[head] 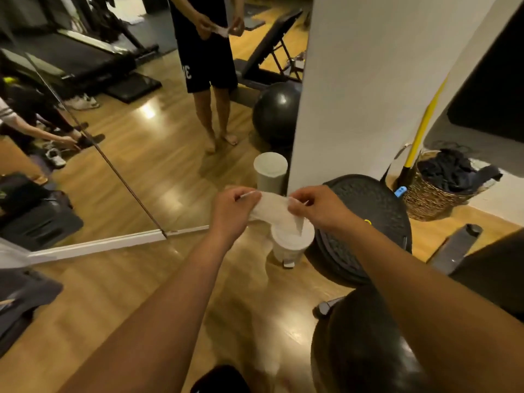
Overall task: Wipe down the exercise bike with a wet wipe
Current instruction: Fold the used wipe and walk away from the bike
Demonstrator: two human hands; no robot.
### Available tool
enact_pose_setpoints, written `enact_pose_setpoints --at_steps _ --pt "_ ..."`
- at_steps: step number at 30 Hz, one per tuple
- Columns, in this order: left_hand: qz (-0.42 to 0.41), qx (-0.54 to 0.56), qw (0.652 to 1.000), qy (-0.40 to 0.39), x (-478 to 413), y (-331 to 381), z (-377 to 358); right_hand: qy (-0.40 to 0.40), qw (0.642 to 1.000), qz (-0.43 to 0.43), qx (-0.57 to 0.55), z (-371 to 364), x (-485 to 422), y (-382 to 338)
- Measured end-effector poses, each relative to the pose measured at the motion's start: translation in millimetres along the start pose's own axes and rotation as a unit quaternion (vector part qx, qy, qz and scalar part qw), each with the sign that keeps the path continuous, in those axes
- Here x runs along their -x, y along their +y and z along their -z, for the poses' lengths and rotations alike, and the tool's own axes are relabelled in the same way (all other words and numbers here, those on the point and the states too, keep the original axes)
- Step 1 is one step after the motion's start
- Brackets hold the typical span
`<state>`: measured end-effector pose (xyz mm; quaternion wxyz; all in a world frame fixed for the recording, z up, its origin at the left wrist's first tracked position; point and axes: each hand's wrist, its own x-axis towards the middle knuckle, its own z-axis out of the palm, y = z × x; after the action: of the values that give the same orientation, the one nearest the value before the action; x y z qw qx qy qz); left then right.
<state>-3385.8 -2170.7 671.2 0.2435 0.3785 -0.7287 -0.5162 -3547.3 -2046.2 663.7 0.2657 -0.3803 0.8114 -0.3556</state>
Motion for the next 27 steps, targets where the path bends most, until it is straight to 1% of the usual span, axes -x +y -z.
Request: enact_pose_setpoints --at_steps 2,3,6,8,10,13,16,18,20,24,27 --pt "0.030 0.038 0.999 0.001 -42 -1 -6 -0.026 1.000 -0.013 0.007 3 -43 1" --pt "0.038 0.055 0.998 0.000 -63 -3 -11 -0.025 0.999 -0.020 0.001 4 -62 2" --pt "0.052 0.084 0.995 -0.014 -130 -12 -31 0.013 0.997 -0.044 -0.069 9 -113 6" --pt "0.078 0.100 0.991 -0.036 -173 -13 -45 0.015 0.995 -0.058 -0.086 16 -143 7" --pt "0.090 0.095 0.989 -0.070 -207 -7 -58 0.002 0.998 -0.051 -0.036 24 -173 10" --pt "0.084 0.076 0.988 -0.105 -251 3 -73 0.047 0.997 -0.044 0.034 40 -212 16" --pt "0.073 0.066 0.986 -0.137 -285 9 -86 0.089 0.993 -0.069 0.032 53 -242 23" --pt "0.061 0.041 0.985 -0.158 -305 9 -92 0.108 0.990 -0.079 0.034 59 -260 28" --pt "0.049 0.010 0.985 -0.163 -324 3 -96 0.126 0.988 -0.084 0.025 61 -277 33" --pt "0.065 0.020 0.984 -0.162 -344 -9 -100 0.131 0.988 -0.088 -0.005 58 -303 43" --pt "0.070 0.000 0.985 -0.161 -349 -23 -105 0.136 0.986 -0.091 -0.032 51 -315 56"
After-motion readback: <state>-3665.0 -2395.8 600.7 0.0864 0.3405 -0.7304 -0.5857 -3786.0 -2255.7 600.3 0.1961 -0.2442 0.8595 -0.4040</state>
